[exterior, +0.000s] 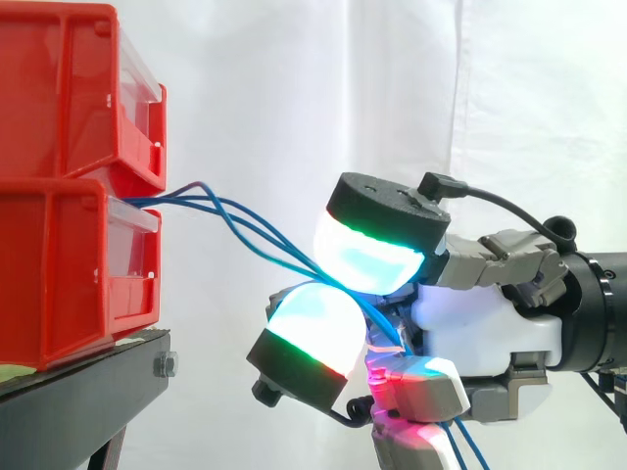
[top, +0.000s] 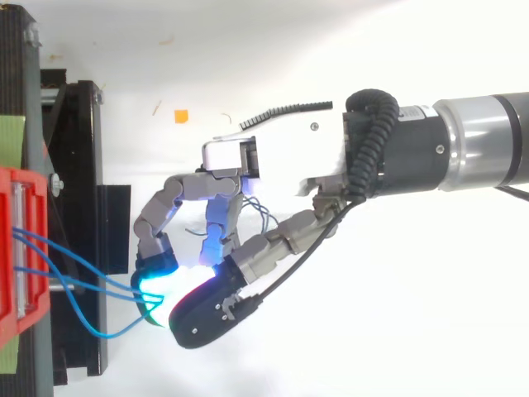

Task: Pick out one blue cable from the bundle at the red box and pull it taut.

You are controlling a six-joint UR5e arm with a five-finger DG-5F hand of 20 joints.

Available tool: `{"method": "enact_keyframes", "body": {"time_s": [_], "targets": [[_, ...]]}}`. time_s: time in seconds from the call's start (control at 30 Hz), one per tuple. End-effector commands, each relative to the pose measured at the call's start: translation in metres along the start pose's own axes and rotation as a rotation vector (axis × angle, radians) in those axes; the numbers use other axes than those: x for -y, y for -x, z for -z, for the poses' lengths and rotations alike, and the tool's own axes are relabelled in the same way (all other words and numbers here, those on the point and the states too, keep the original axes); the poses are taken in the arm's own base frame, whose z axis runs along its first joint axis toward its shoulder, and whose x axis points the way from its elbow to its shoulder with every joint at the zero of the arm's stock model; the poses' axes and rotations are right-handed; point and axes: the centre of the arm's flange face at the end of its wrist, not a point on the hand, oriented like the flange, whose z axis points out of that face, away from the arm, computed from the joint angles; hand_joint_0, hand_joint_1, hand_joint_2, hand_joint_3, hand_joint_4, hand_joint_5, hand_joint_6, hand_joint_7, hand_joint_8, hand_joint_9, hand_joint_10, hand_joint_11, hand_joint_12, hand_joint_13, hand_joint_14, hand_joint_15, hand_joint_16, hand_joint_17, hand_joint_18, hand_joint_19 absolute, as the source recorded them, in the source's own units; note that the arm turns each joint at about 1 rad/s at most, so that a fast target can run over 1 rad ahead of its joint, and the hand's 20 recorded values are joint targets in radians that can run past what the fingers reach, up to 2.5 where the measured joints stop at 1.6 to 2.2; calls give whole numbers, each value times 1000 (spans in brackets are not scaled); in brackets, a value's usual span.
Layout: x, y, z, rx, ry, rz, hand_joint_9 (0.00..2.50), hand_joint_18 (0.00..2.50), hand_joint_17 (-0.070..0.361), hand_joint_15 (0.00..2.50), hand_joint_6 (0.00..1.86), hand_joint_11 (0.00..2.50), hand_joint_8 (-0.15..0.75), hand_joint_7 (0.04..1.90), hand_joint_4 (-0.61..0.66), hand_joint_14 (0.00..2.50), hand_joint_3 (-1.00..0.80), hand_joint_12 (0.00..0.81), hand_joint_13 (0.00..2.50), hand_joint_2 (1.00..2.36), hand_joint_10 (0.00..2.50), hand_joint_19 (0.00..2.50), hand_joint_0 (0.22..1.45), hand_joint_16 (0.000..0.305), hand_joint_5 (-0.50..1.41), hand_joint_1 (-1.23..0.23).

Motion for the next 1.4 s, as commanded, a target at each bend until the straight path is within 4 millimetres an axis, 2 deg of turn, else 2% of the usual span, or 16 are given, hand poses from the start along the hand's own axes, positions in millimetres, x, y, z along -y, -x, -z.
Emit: {"method": "enact_keyframes", "body": {"time_s": [0.0, 0.23, 0.4, 0.53, 0.63, 0.7, 0.77, 0.8, 0.97, 1.07, 1.1, 1.17, 1.27, 1.33, 1.37], "targets": [[1, 1, 0, 1, 0, 0, 1287, 1049, 118, 634, 934, 844, 312, 960, 20, 24, -490, 379, 1198, 1001, 24, 618, 703, 52, -143, -794], [0, 1, 0, 2, 5, 0, 1365, 1066, 115, 638, 928, 853, 317, 988, 63, 22, -500, 375, 1237, 1000, 26, 628, 640, 51, -126, -739], [-1, 1, 0, 2, 6, 0, 1418, 1125, 124, 636, 905, 830, 327, 960, 70, 21, -500, 395, 1284, 1000, 25, 632, 513, 55, -106, -600], [-1, 1, 0, 0, 6, 0, 1402, 1174, 138, 632, 869, 790, 343, 914, 89, 22, -500, 417, 1300, 1000, 24, 616, 454, 61, -107, -605], [-1, 0, -1, -1, 7, 0, 1377, 1171, 139, 629, 856, 780, 341, 895, 101, 21, -500, 415, 1291, 1000, 23, 633, 455, 62, -107, -569], [-1, 1, 0, -1, 7, 0, 1360, 1104, 124, 651, 847, 783, 318, 927, 73, 22, -500, 391, 1265, 1000, 25, 680, 540, 55, -108, -478], [0, 1, 0, 0, 5, 0, 1376, 1089, 118, 659, 849, 791, 319, 980, 53, 24, -500, 379, 1266, 1000, 26, 697, 601, 53, -102, -528], [-1, 0, -1, 0, 6, 0, 1373, 1091, 118, 657, 854, 786, 316, 984, 42, 22, -432, 380, 1266, 1006, 26, 689, 611, 52, -100, -582], [0, 0, -1, 0, 5, 0, 1367, 1096, 118, 659, 881, 790, 324, 1074, 47, 22, -279, 386, 1260, 1016, 25, 679, 601, 52, -97, -660], [-1, 1, 0, 2, 6, 0, 1365, 1148, 131, 639, 894, 773, 341, 1065, 56, 23, -219, 406, 1281, 1014, 24, 631, 602, 58, -93, -743], [-1, 1, 0, 0, 6, 0, 1320, 1106, 122, 651, 914, 791, 325, 1036, 54, 22, -198, 390, 1252, 1018, 25, 658, 623, 54, -106, -813], [-1, 0, -1, -3, 7, 0, 1310, 1101, 122, 657, 916, 789, 326, 1052, 34, 22, -190, 389, 1242, 1019, 23, 648, 633, 54, -108, -839], [-1, 1, 0, -1, 8, 0, 1286, 1081, 118, 653, 921, 791, 318, 1037, 18, 24, -214, 376, 1221, 1017, 27, 639, 649, 53, -113, -853], [-1, 0, -1, 1, 8, 0, 1284, 1067, 116, 659, 921, 793, 309, 984, 53, 23, -471, 368, 1213, 1002, 25, 645, 633, 51, -115, -841], [-1, 1, 0, 2, 8, 0, 1289, 1068, 116, 645, 921, 788, 307, 966, 54, 24, -500, 369, 1215, 1000, 25, 651, 600, 51, -114, -797]]}}
